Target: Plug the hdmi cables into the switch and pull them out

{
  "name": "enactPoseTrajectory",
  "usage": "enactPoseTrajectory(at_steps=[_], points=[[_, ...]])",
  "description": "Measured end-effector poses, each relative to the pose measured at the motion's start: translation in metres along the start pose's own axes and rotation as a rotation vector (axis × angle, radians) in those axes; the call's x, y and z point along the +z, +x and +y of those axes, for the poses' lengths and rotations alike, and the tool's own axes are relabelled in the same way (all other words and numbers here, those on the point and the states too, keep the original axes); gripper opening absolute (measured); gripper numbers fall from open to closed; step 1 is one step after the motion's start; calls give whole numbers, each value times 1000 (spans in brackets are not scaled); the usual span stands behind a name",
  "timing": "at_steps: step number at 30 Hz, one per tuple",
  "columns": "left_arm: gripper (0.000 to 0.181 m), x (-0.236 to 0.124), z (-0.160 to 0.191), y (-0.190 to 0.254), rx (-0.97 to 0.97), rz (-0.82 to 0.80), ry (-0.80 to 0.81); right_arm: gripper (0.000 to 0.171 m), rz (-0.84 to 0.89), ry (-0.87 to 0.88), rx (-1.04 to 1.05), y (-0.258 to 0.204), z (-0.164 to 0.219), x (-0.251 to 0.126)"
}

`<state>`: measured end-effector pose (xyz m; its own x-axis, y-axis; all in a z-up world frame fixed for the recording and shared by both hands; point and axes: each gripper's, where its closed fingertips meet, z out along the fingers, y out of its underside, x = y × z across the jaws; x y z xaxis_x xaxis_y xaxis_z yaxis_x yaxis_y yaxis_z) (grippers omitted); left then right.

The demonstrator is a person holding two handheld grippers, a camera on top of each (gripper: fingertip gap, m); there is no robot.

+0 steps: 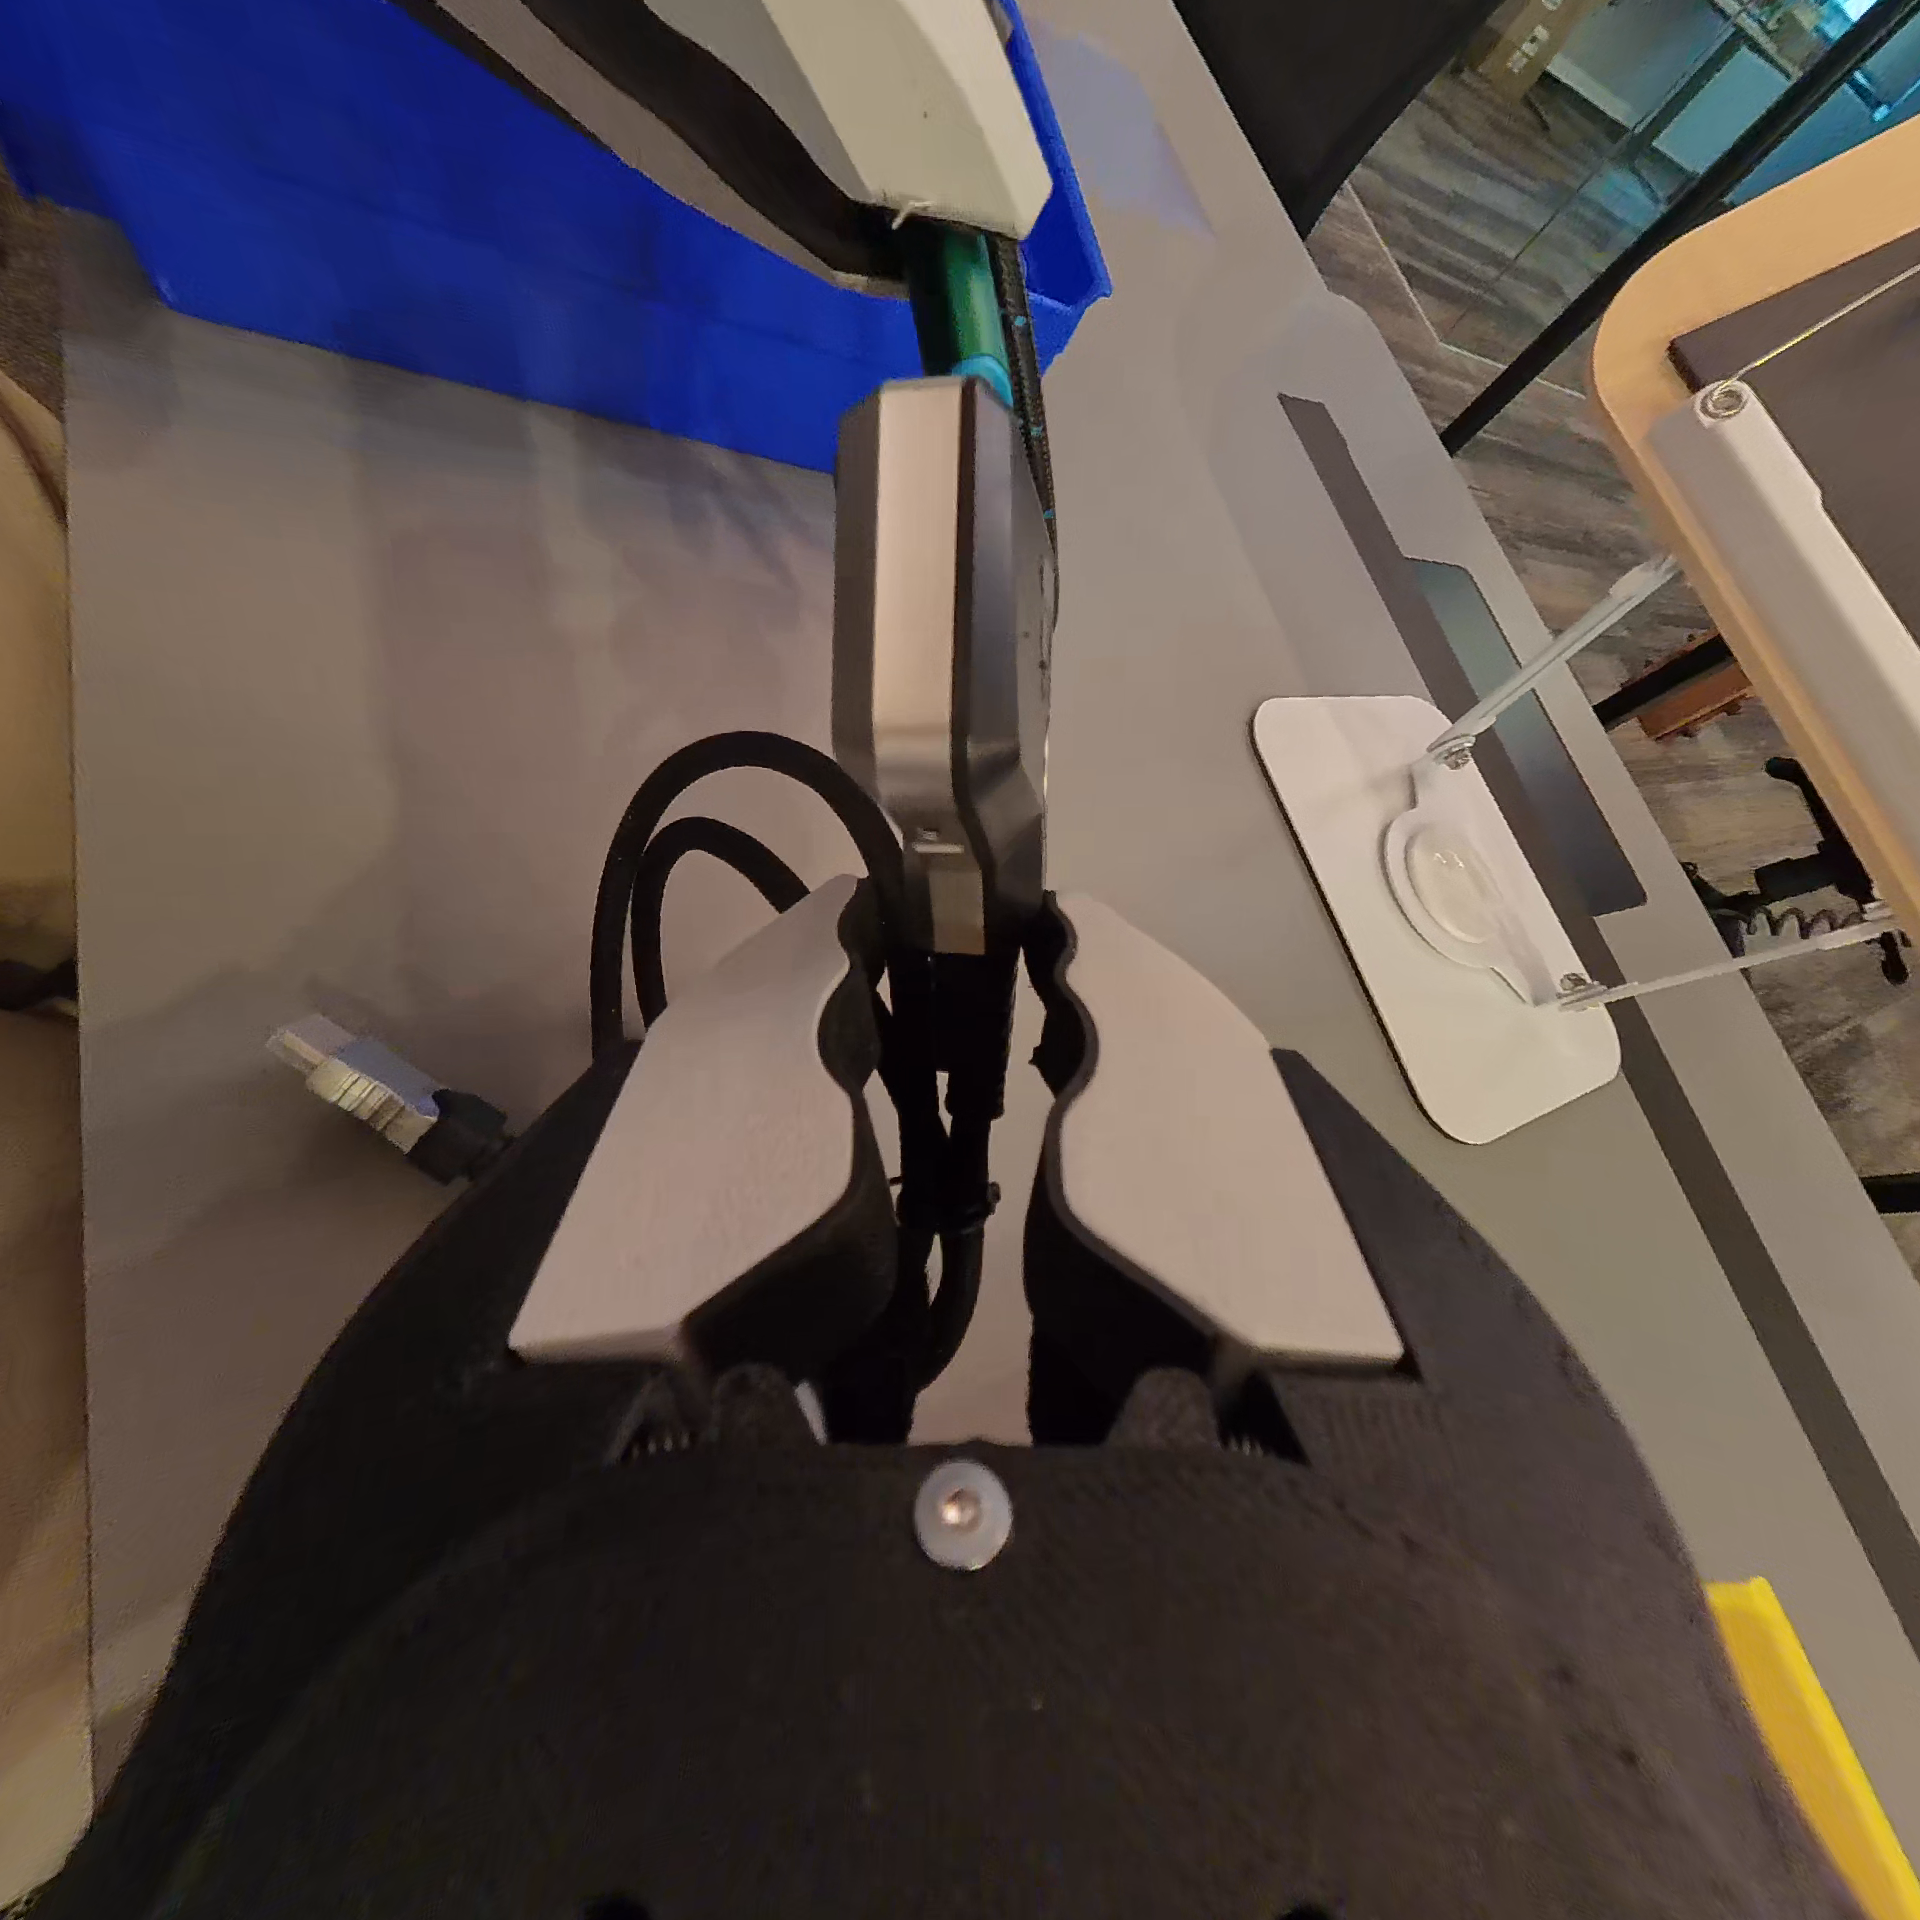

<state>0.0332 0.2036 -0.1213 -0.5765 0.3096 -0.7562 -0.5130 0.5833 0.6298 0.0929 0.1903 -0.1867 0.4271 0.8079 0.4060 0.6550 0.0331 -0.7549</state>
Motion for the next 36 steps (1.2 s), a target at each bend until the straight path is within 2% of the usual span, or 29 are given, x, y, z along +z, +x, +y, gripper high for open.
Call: enactPoseTrajectory(at_steps=[14, 25, 36], points=[[19, -2, -8, 21, 154, 52, 34, 26, -66, -91, -30, -10, 5, 2], [19, -10, -14, 18, 104, 28, 123, 26, -100, -62, -67, -15, 1, 2], [18, -11, -7, 11, 35, 26, 56, 24, -29, -95, -76, -7, -8, -2]])
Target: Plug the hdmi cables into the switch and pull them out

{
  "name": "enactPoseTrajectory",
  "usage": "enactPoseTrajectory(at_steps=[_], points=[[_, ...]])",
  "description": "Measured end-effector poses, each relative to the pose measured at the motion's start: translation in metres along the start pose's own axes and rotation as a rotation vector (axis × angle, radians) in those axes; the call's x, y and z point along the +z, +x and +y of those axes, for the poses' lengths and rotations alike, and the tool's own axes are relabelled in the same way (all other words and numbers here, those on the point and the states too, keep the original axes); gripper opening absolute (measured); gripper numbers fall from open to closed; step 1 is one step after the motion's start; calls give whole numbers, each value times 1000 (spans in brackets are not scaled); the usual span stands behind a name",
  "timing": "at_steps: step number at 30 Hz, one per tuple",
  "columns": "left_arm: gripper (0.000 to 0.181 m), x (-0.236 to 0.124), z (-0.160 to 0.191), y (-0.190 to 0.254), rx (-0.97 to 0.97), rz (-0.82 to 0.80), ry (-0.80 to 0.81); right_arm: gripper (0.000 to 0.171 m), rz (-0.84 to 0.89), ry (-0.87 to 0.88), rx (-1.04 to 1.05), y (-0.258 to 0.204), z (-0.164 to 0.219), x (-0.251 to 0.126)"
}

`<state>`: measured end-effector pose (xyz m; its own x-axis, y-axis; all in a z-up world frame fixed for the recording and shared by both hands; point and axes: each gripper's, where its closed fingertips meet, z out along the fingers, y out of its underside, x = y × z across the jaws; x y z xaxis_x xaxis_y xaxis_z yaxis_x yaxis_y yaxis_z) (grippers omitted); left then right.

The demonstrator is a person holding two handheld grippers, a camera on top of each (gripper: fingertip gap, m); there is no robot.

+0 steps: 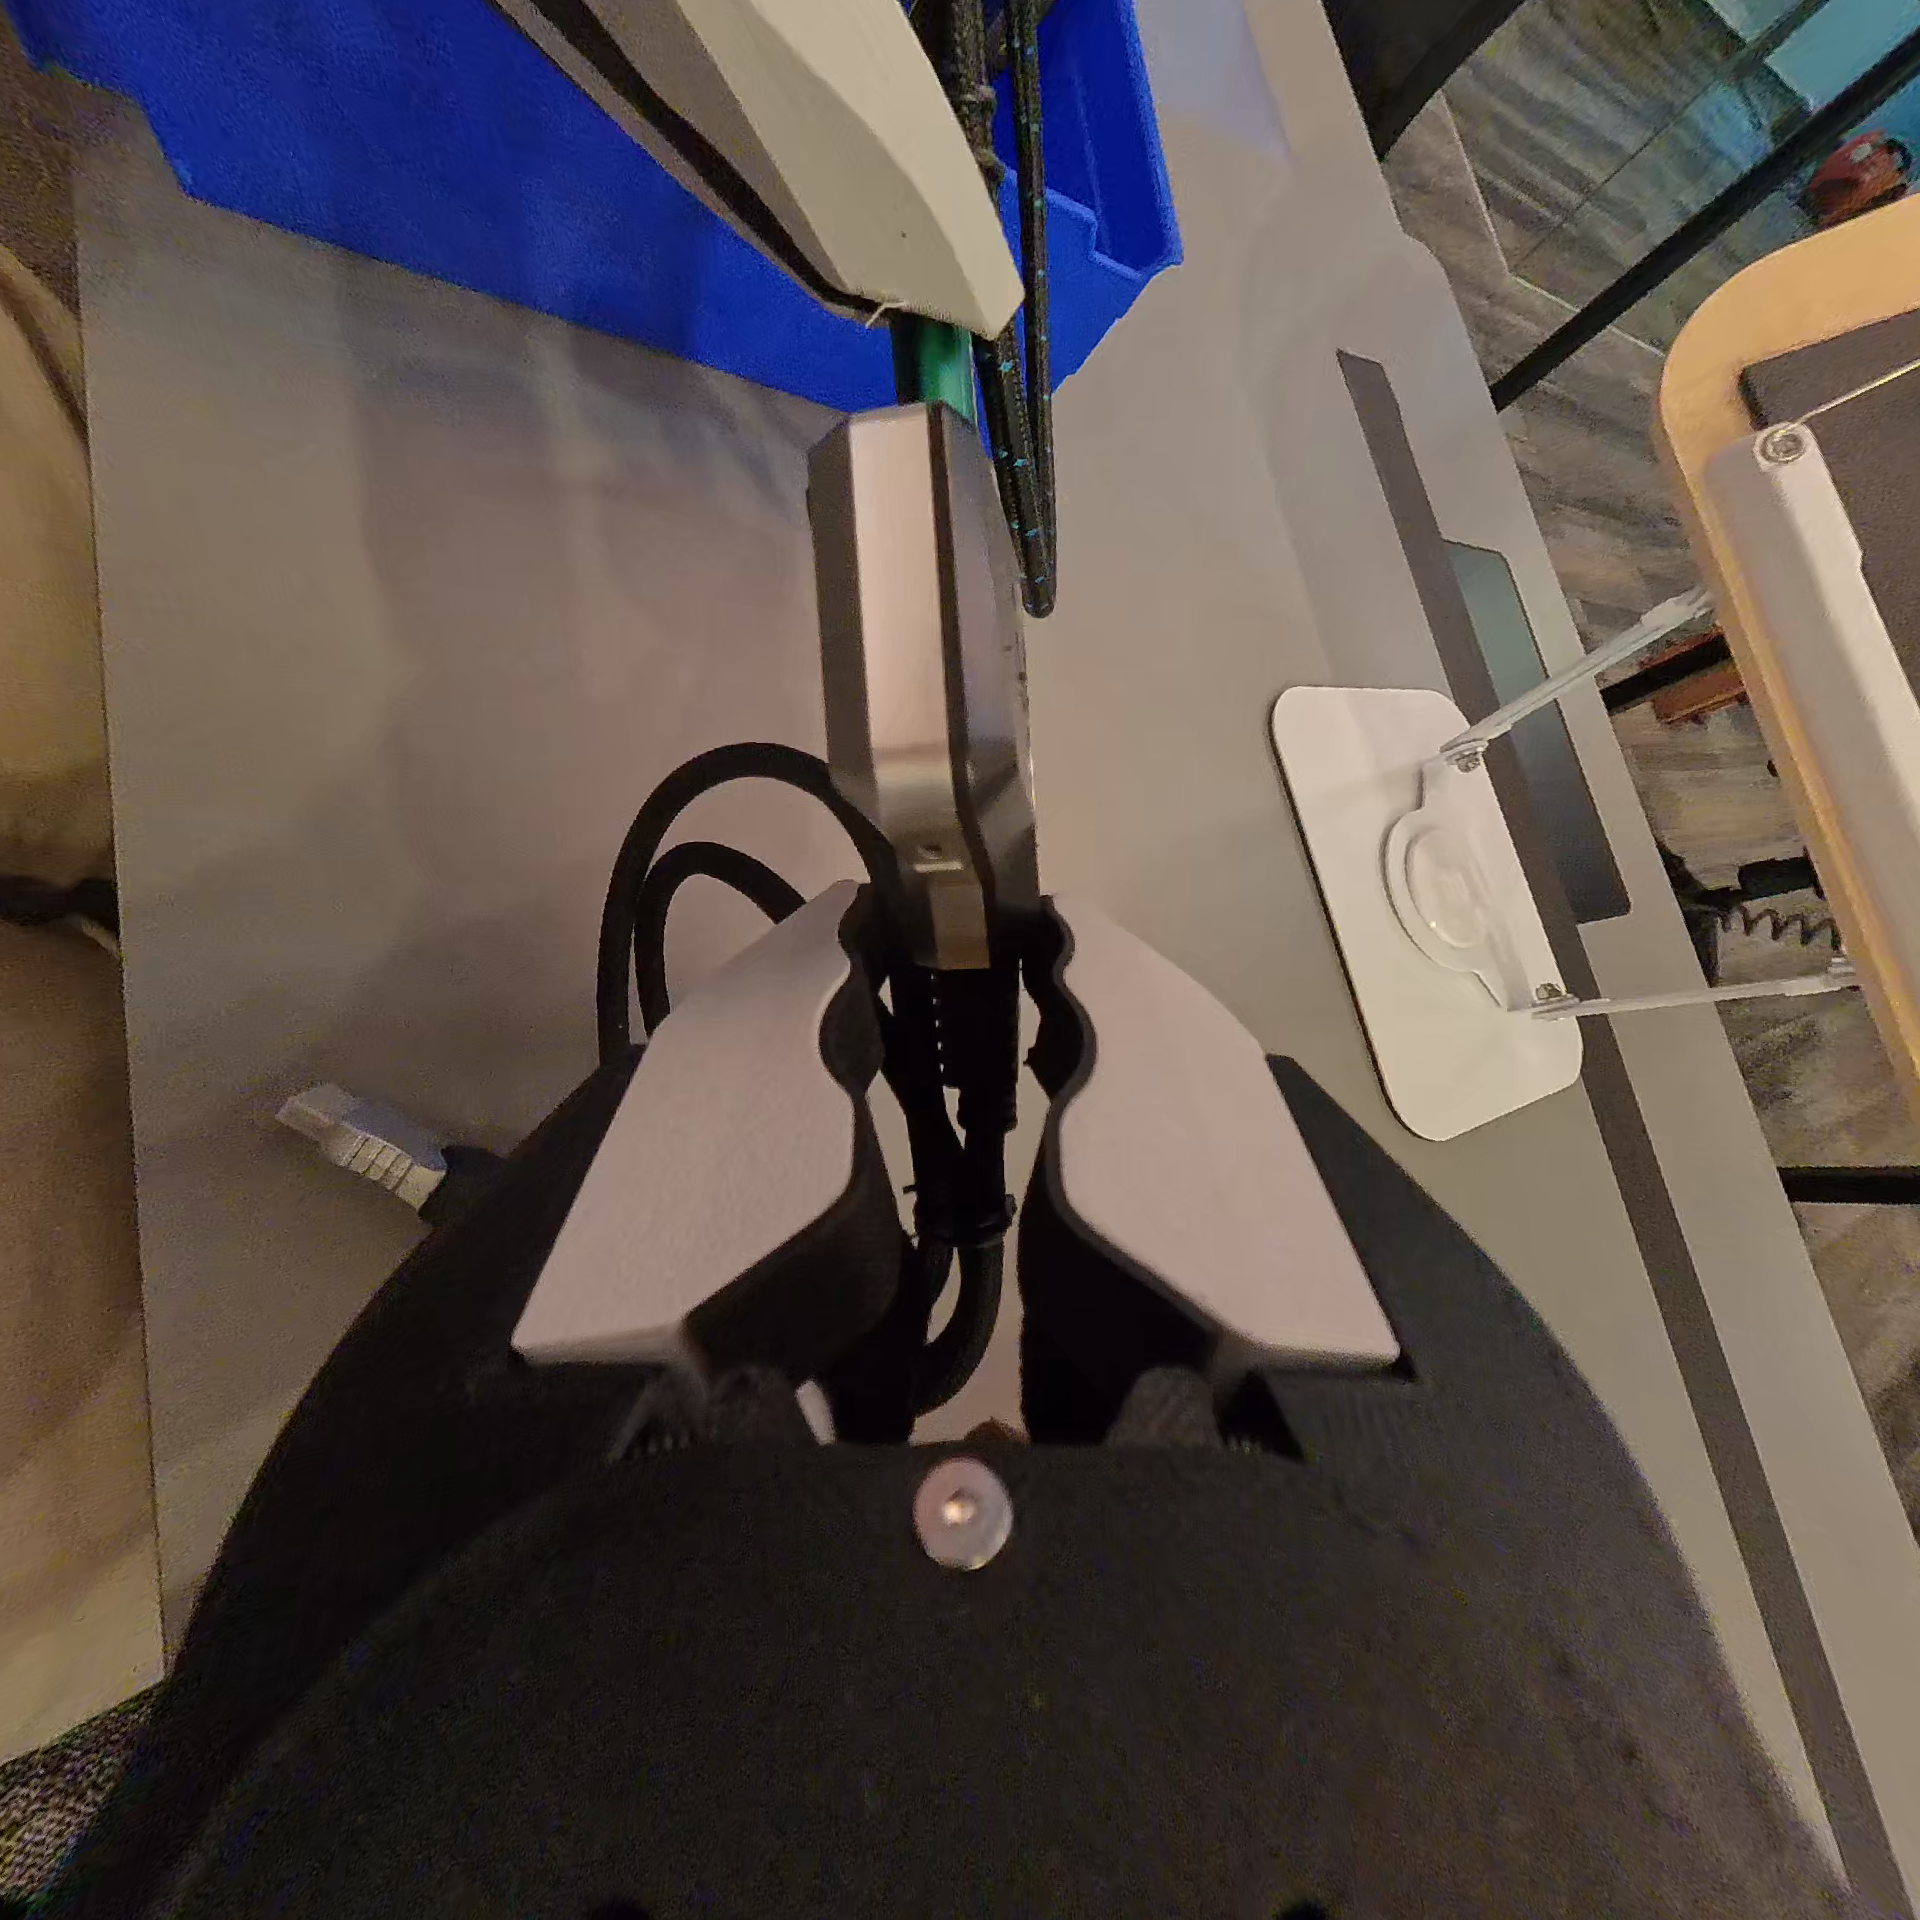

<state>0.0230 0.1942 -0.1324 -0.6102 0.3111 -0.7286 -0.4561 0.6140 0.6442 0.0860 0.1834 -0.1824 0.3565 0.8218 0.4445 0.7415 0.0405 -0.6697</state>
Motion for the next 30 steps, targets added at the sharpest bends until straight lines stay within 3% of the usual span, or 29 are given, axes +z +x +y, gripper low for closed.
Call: enactPoseTrajectory(at_steps=[7, 12, 16, 20, 22, 25, 30], points=[[18, 0, -7, 12, 25, 63, 1, 24, 10, -83, -29, -5, 2, 8], [20, 2, 1, 12, -70, 111, -41, 26, 26, -64, -10, 0, -1, 5], [41, -4, 29, -20, -292, -7, -125, 26, 85, -60, 36, 18, -6, -9], [63, -21, 66, -44, -624, -97, -220, 26, 174, -44, 134, 48, -1, -37], [61, -30, 78, -45, -748, -117, -239, 26, 233, -5, 206, 67, 0, -56], [57, -42, 91, -35, -800, -151, -311, 26, 346, 67, 311, 99, 3, -94], [48, -45, 81, 20, -847, -27, -366, 26, 567, 217, 464, 154, 35, -162]])
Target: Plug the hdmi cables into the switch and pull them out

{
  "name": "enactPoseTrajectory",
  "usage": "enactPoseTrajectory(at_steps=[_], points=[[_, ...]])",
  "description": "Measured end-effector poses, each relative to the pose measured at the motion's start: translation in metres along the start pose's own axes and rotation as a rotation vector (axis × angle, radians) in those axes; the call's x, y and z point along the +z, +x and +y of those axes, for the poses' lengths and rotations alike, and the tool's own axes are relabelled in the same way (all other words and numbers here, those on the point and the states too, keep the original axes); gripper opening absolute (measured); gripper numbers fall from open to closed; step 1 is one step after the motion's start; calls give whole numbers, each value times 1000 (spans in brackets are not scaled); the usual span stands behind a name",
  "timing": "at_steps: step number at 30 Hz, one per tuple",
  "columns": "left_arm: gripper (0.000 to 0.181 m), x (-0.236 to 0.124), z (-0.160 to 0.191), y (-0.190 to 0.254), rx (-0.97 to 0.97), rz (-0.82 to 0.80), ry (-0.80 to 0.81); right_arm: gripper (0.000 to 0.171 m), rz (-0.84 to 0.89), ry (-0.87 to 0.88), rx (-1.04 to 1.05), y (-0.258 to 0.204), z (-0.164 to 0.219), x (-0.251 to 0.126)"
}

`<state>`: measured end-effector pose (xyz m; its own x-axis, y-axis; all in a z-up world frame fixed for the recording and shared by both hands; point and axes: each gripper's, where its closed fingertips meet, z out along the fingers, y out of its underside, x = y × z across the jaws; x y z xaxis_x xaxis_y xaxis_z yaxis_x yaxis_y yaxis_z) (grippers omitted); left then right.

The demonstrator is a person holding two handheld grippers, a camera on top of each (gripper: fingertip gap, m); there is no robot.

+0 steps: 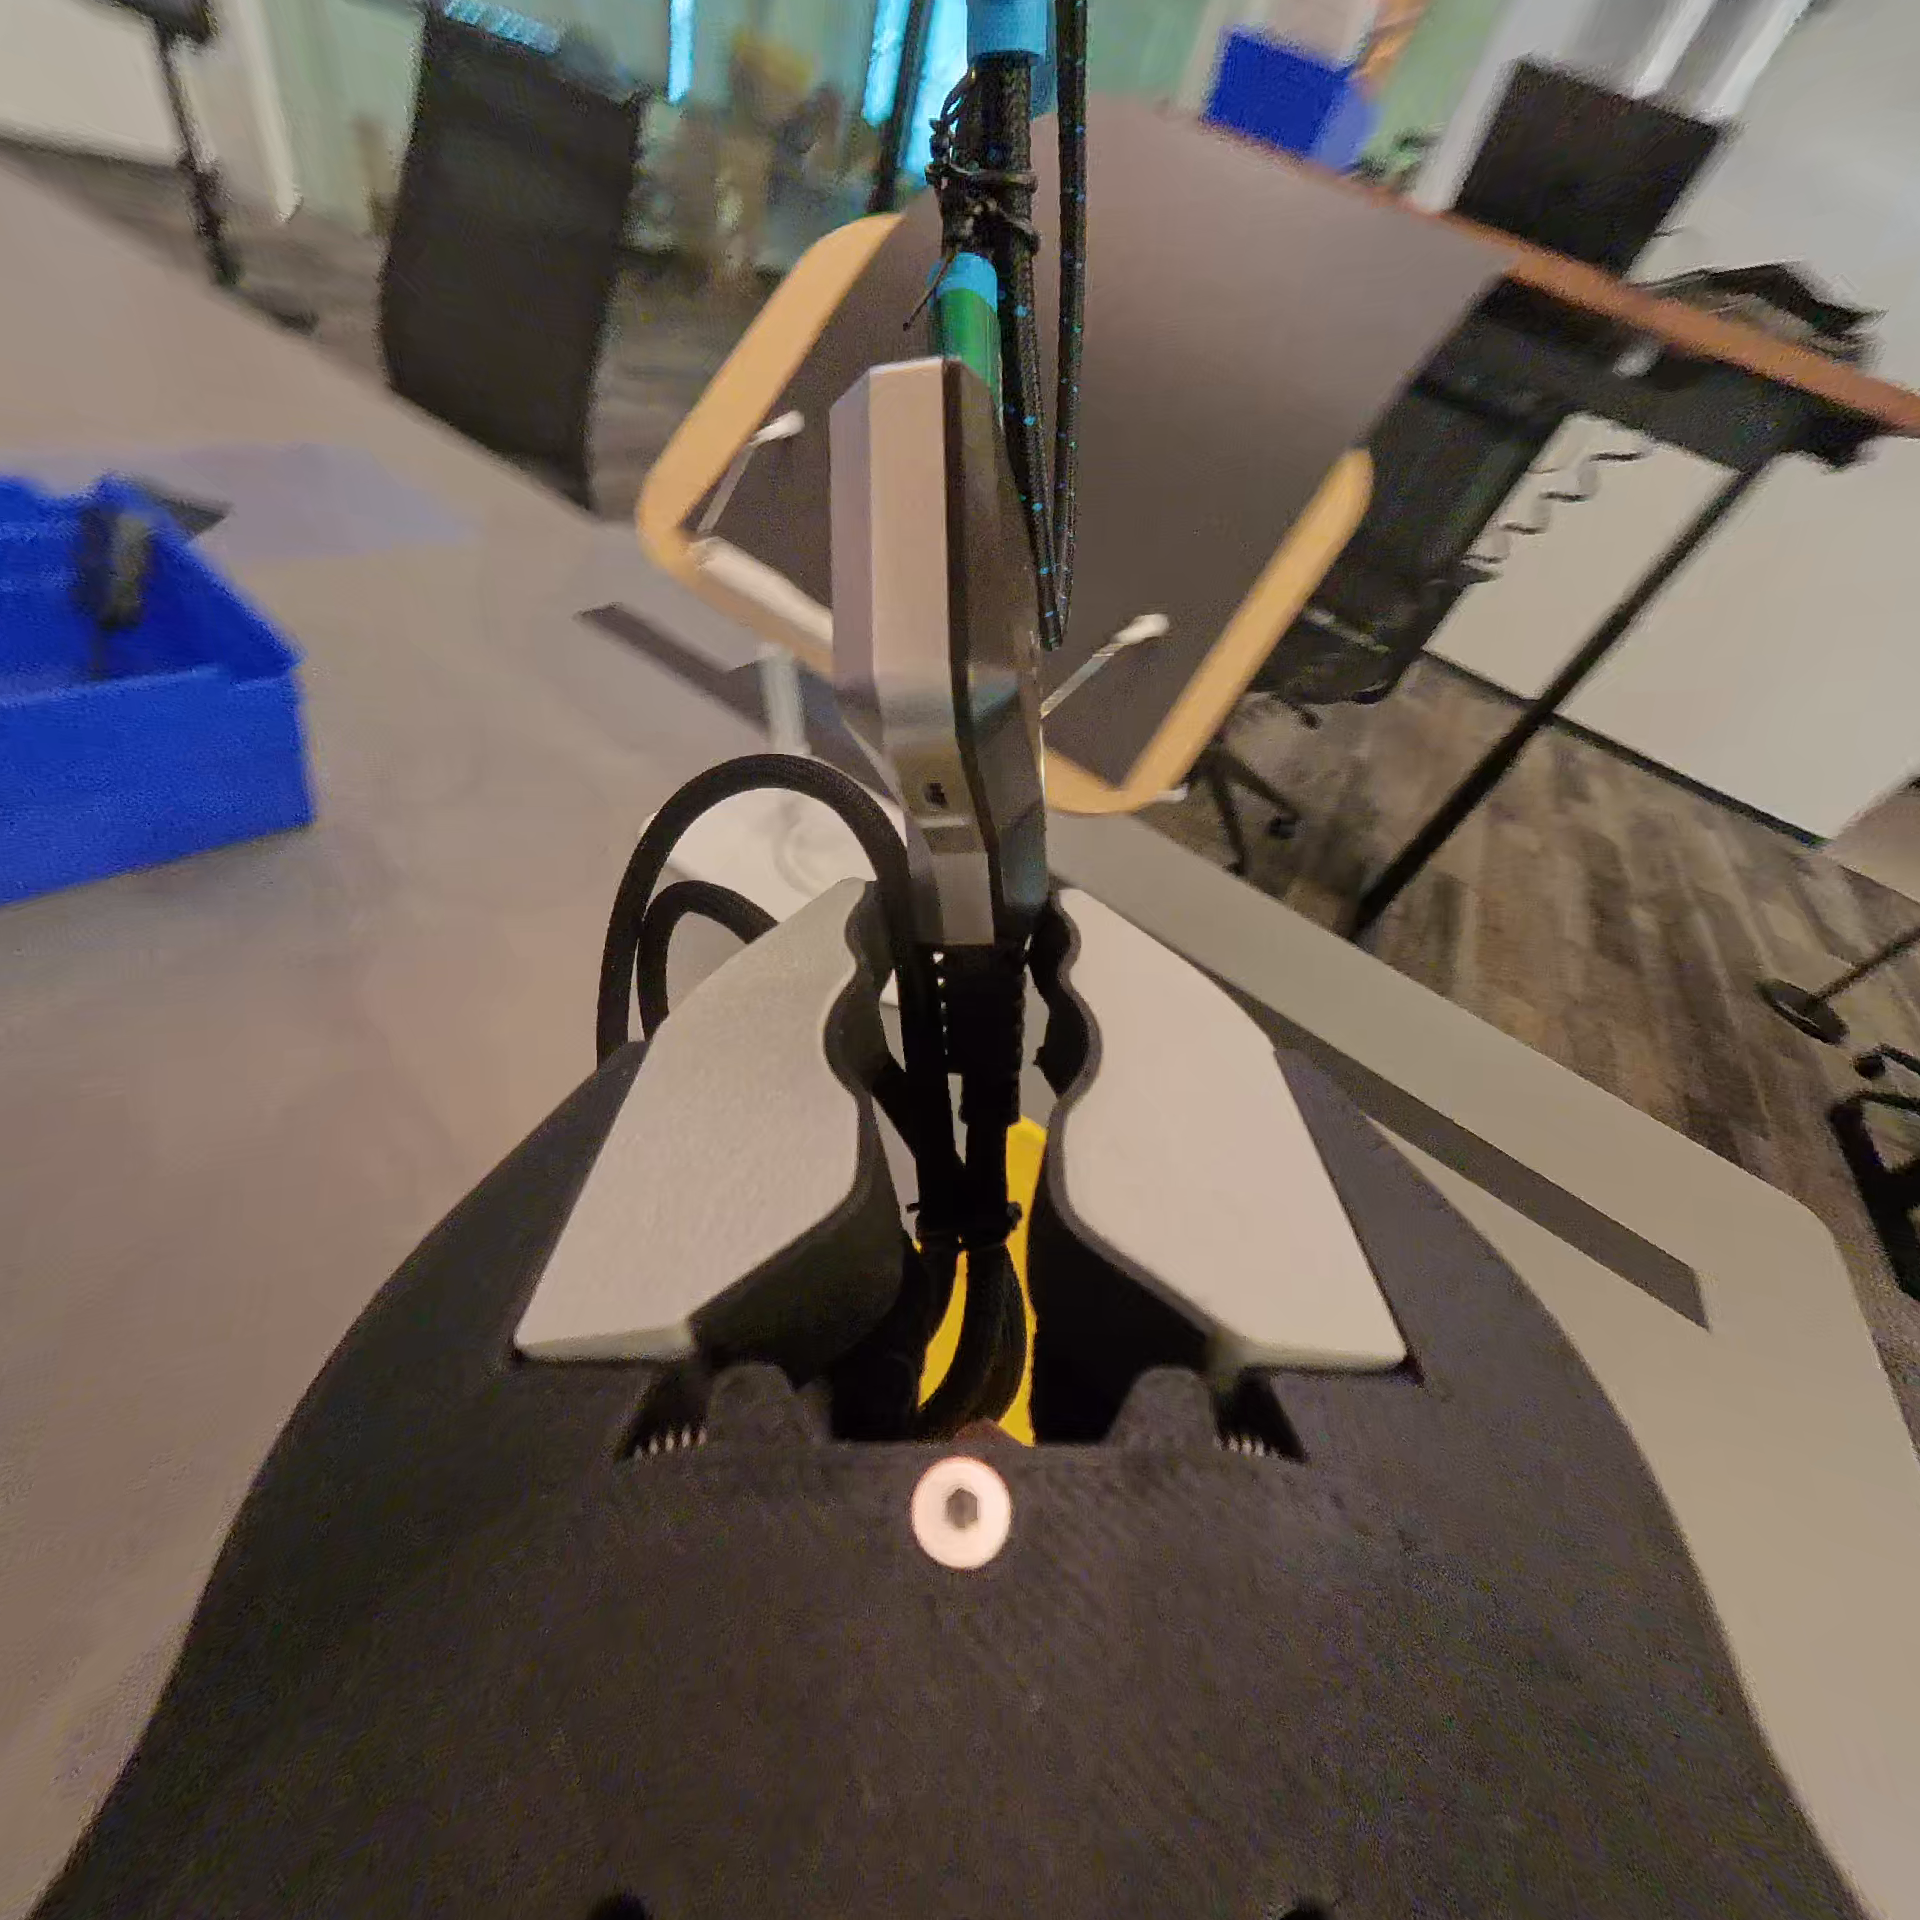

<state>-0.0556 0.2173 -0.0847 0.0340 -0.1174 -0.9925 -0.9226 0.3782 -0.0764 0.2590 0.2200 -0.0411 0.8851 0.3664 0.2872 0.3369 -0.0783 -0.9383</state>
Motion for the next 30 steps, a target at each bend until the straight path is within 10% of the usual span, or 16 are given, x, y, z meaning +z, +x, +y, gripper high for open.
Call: enactPoseTrajectory(at_steps=[7, 17, 25, 30], points=[[42, -12, 26, 34, -268, 57, -59, 26, 179, 7, 254, 84, 62, -8], [41, -8, 37, 65, -278, 89, -114, 26, 206, -405, 209, 87, 175, 4], [40, -6, 45, 82, -271, 132, -132, 25, 196, -477, 275, 90, 184, 2], [41, -6, 44, 83, -275, 134, -123, 22, 237, -212, 446, 107, 154, -2]])
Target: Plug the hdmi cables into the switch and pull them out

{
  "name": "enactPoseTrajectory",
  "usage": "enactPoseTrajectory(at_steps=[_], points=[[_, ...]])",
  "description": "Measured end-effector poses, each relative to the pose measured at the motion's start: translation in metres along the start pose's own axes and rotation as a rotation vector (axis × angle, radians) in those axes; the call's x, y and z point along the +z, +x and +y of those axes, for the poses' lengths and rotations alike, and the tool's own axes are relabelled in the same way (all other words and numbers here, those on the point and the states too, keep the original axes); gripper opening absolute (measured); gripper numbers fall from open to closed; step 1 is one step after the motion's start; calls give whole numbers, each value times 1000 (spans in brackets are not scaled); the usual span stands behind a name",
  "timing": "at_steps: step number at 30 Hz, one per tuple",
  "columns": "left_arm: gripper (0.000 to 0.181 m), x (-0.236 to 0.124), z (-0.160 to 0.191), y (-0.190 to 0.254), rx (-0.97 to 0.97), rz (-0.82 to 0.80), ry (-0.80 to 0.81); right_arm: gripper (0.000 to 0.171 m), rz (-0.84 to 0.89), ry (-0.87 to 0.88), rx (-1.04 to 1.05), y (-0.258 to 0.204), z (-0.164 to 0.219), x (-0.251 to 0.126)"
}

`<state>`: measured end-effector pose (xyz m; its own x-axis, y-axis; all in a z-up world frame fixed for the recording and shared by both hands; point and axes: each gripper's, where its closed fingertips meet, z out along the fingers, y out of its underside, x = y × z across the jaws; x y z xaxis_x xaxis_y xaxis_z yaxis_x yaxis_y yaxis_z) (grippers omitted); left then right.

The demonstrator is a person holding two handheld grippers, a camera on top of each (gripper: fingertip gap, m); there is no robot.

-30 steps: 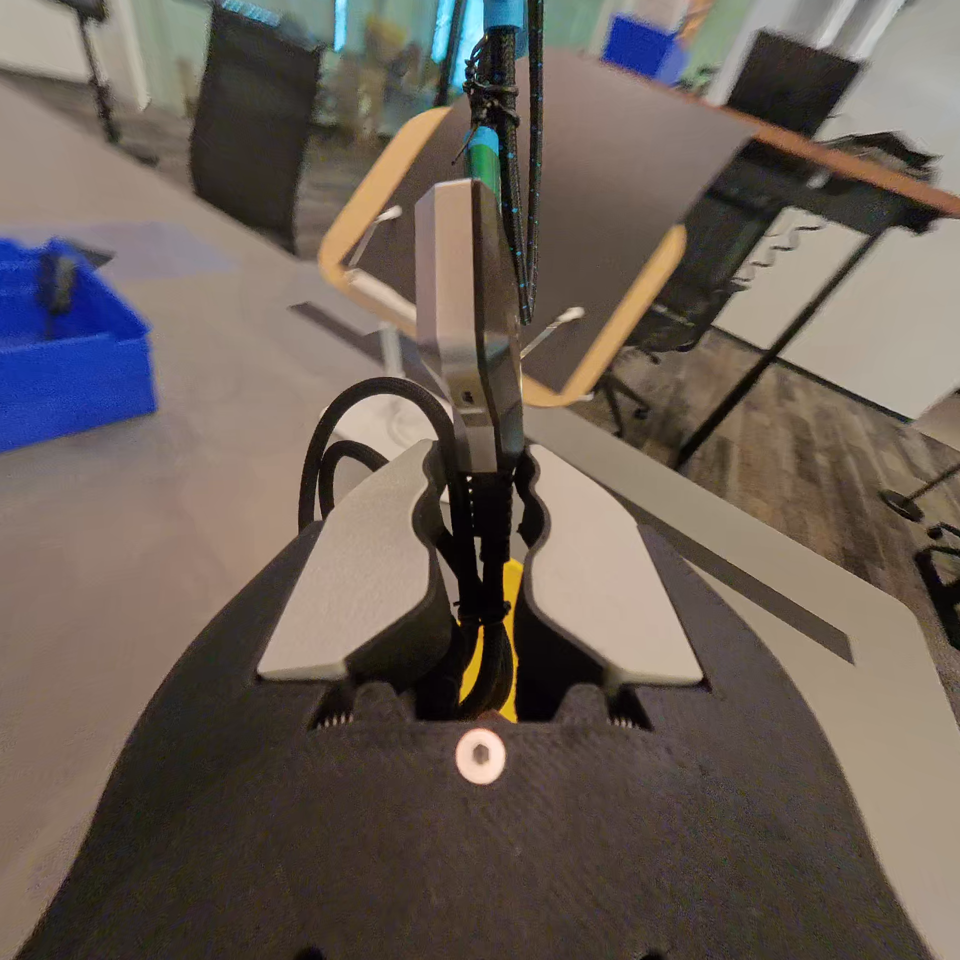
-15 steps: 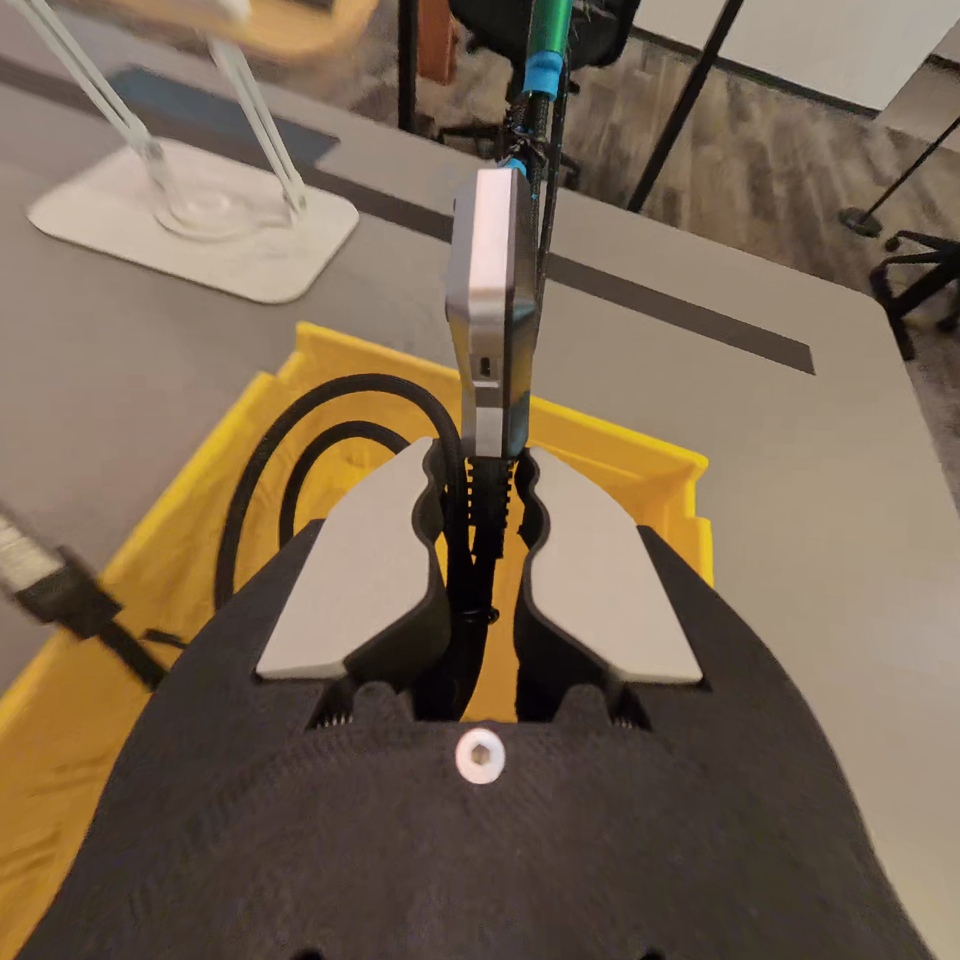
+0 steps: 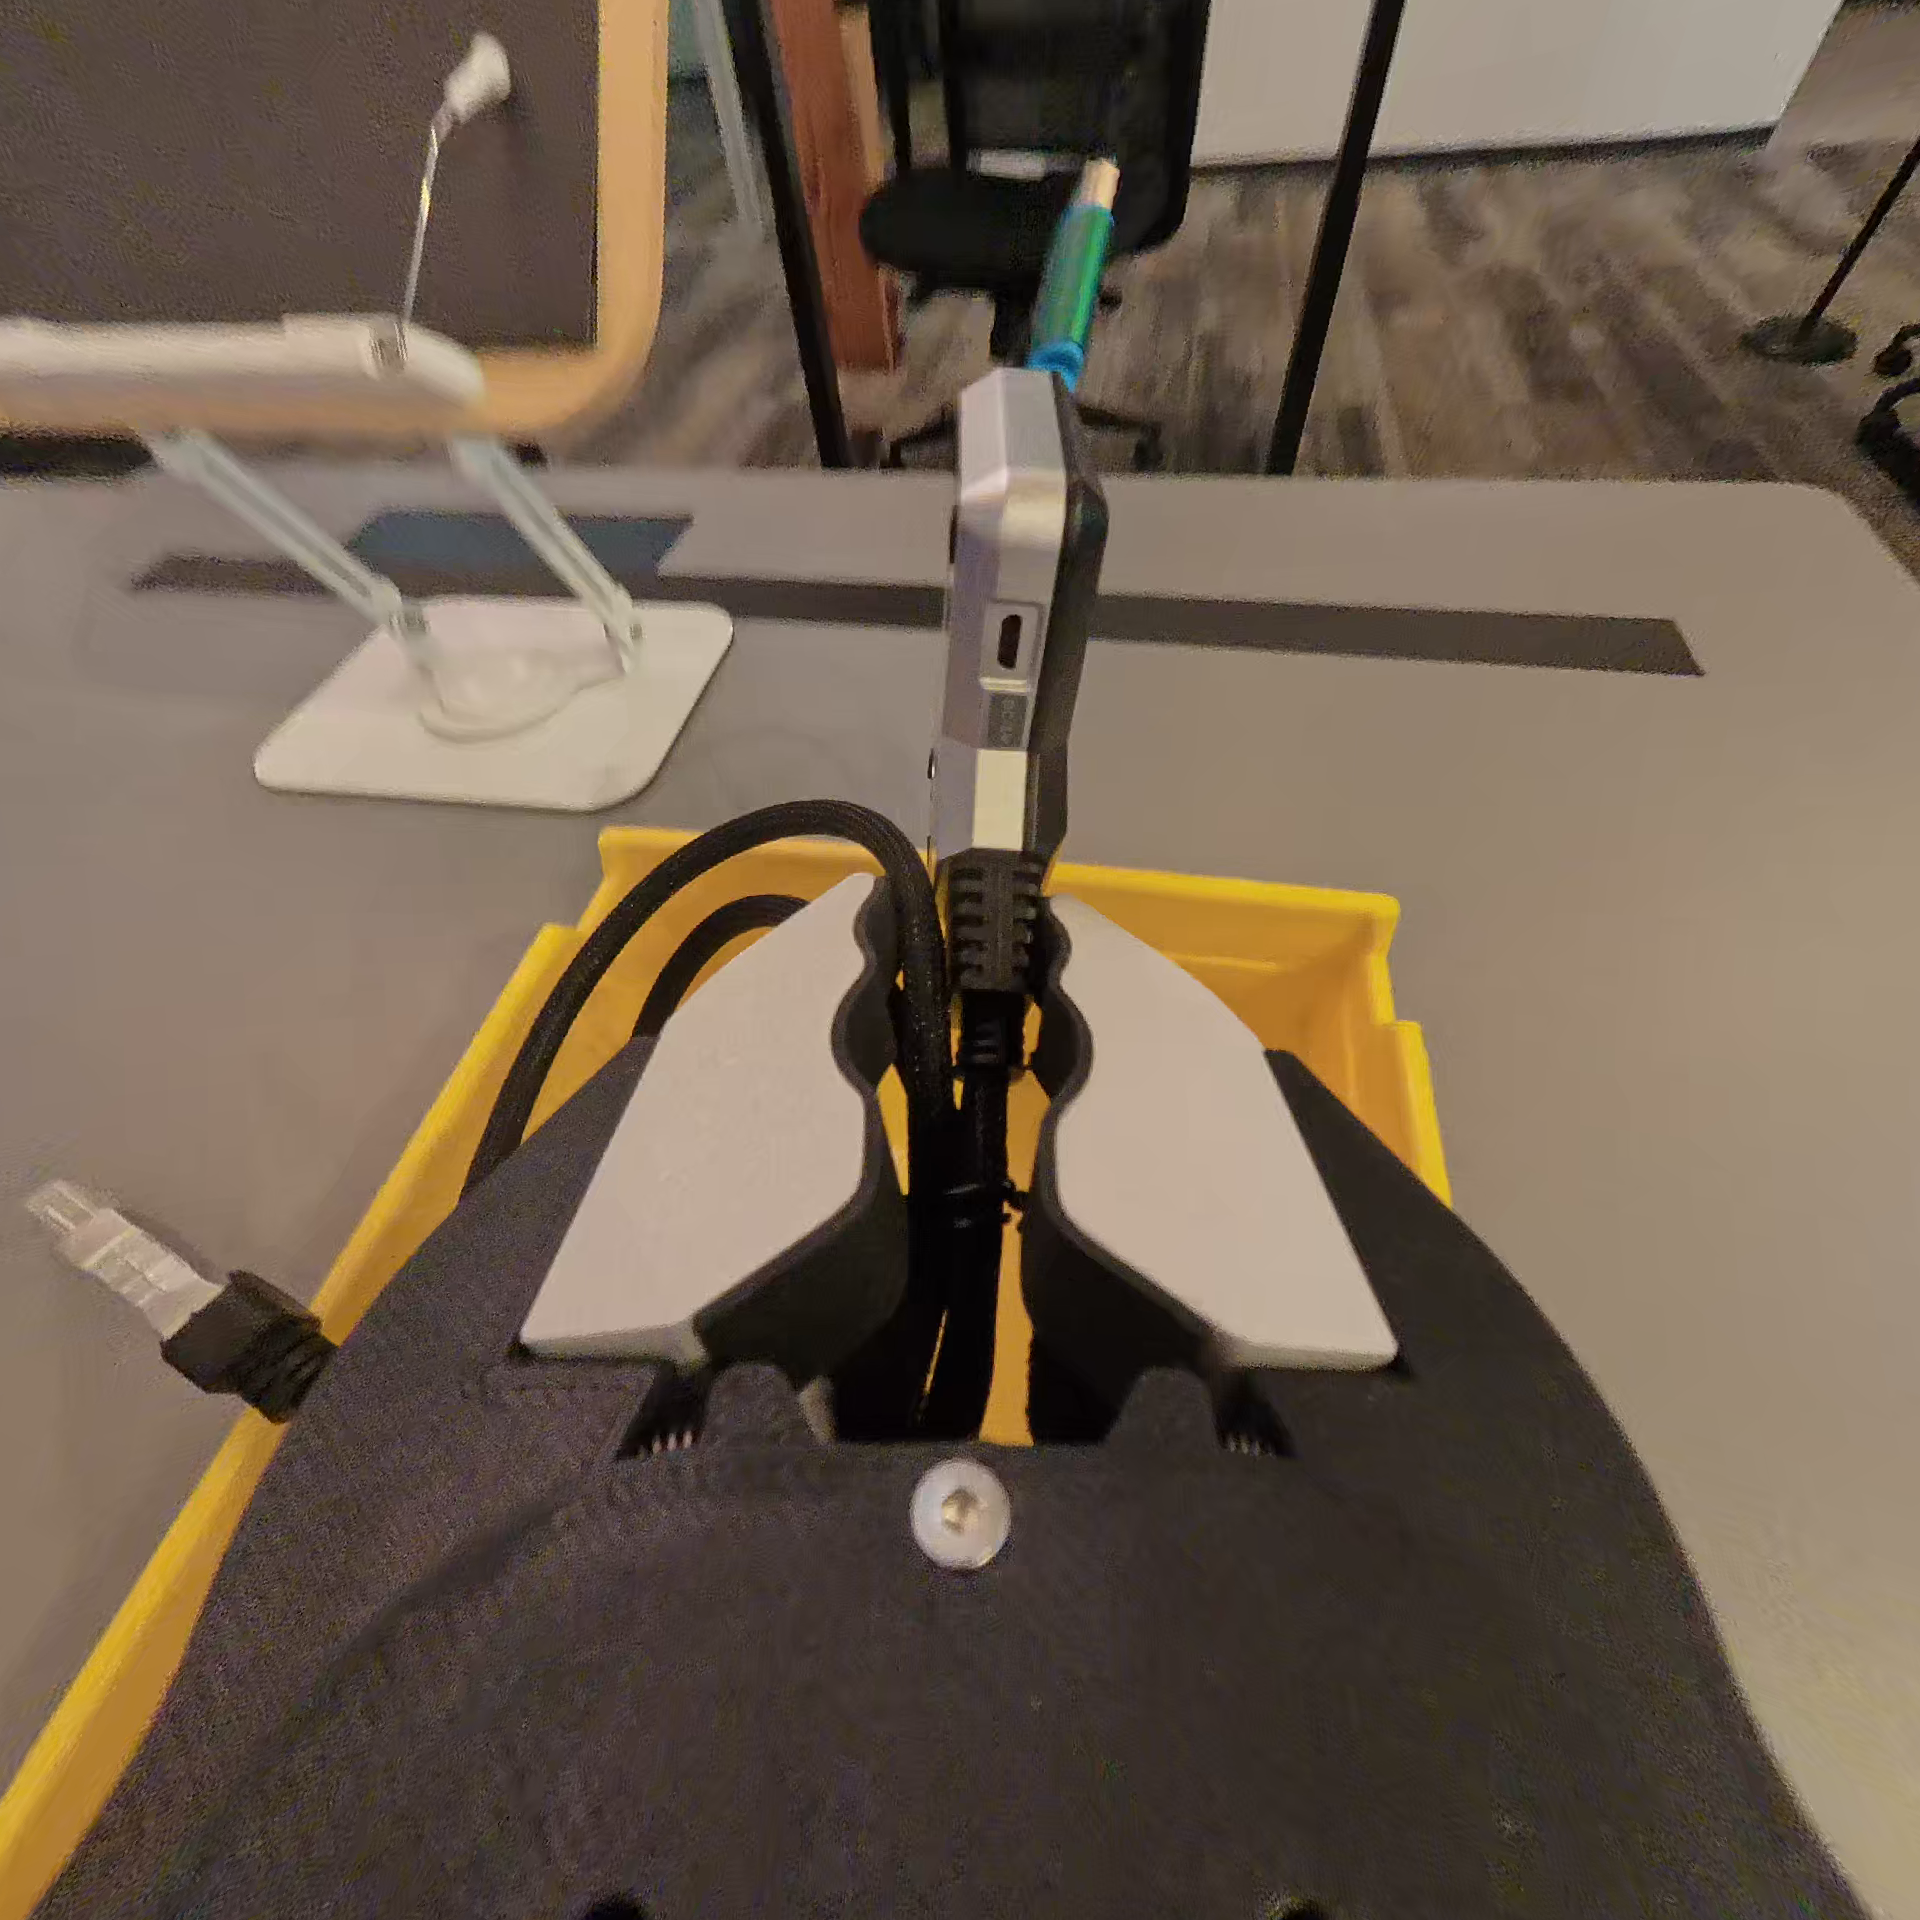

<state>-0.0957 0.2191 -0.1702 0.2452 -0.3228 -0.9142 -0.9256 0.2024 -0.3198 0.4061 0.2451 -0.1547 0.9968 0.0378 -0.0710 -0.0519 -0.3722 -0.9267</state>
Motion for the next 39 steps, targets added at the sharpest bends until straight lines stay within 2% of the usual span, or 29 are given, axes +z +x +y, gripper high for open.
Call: enactPoseTrajectory(at_steps=[4, 8, 12, 15, 22, 28, 29, 31, 33, 35, 37, 39], points=[[40, 1, 0, 0, -13, 4, 2, 22, 45, 121, 89, 14, -8, -2], [41, 2, 1, 2, 1, 5, -2, 22, 113, 97, 45, 21, 4, 6], [41, 1, 1, 2, -1, 4, -3, 23, 142, -72, -128, 18, 19, 20], [41, 1, 1, 2, 8, 1, -5, 25, 130, -189, -174, 18, 30, 25], [41, 1, 1, 3, 12, 5, -5, 26, 33, -458, -102, 21, 59, 16], [41, -1, 2, 5, 19, 12, -9, 26, -46, -635, -28, 17, 66, 13], [42, -1, 2, 5, 20, 13, -9, 27, -69, -656, -9, 16, 65, 11], [42, -1, 2, 4, 17, 14, -7, 49, -43, -683, -47, 24, 60, 3], [42, 0, 2, 4, 15, 16, -6, 53, -41, -742, -99, 27, 60, -10], [42, 1, 2, 5, 16, 18, -6, 50, -91, -834, -137, 22, 70, -22], [42, 2, 3, 7, 22, 22, -11, 27, -155, -906, -170, 16, 84, -28], [42, 2, 5, 7, 24, 24, -15, 22, -197, -916, -161, 12, 94, -22]])
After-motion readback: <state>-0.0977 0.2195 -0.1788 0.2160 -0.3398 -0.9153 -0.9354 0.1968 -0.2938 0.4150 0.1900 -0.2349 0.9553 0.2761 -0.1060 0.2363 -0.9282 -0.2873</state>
